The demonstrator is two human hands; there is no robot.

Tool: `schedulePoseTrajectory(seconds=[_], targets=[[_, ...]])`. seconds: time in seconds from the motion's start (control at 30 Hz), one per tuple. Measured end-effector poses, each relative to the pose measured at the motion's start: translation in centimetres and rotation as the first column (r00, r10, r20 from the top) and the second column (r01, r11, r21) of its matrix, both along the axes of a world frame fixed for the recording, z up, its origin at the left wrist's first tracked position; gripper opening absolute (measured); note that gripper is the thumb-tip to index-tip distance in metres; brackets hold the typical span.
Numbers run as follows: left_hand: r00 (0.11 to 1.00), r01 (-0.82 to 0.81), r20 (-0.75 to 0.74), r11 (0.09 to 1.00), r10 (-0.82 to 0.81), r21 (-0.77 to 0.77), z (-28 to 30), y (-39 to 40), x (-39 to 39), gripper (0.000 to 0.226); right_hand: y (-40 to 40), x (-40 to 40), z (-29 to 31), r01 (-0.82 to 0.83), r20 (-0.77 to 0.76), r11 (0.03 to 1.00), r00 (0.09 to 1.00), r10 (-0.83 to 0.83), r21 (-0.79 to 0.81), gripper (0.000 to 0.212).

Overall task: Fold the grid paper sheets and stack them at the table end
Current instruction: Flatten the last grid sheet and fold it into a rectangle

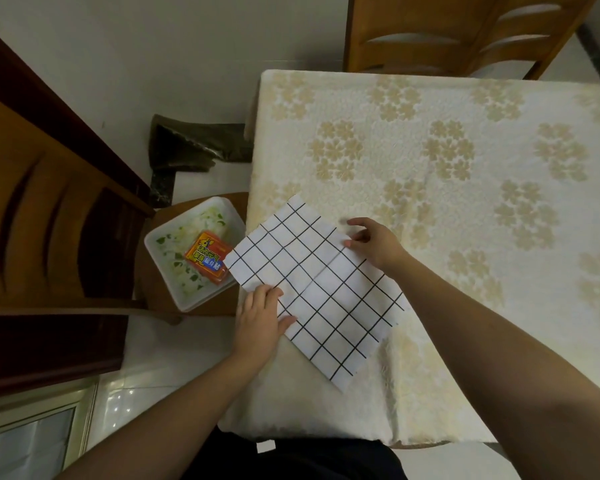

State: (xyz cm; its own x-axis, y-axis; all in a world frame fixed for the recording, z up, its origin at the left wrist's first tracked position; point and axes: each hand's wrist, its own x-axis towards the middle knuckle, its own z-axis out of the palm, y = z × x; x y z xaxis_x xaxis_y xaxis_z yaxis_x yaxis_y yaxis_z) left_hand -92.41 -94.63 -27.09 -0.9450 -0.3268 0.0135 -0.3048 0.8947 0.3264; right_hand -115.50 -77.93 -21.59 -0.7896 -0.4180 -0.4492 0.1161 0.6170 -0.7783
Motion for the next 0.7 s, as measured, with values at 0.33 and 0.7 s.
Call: schedulePoseTrajectory(seconds=[0.33,0.7], targets=[[0.999,0.011,-0.047,0.998,-0.014,-0.062,-0.5,0.3,0.5,0.047,1.7,0.9,0.9,0.065,-0.004,0.979,0.998,-0.067,-0.195,0.022],[0.918,-0.394,0.145,0.884,0.369,0.249,1.6,2.1,0.8,0.041,3.0,1.6,1.2,0.166,-0.022,0.965,0.985,-0.174,-0.202,0.013]])
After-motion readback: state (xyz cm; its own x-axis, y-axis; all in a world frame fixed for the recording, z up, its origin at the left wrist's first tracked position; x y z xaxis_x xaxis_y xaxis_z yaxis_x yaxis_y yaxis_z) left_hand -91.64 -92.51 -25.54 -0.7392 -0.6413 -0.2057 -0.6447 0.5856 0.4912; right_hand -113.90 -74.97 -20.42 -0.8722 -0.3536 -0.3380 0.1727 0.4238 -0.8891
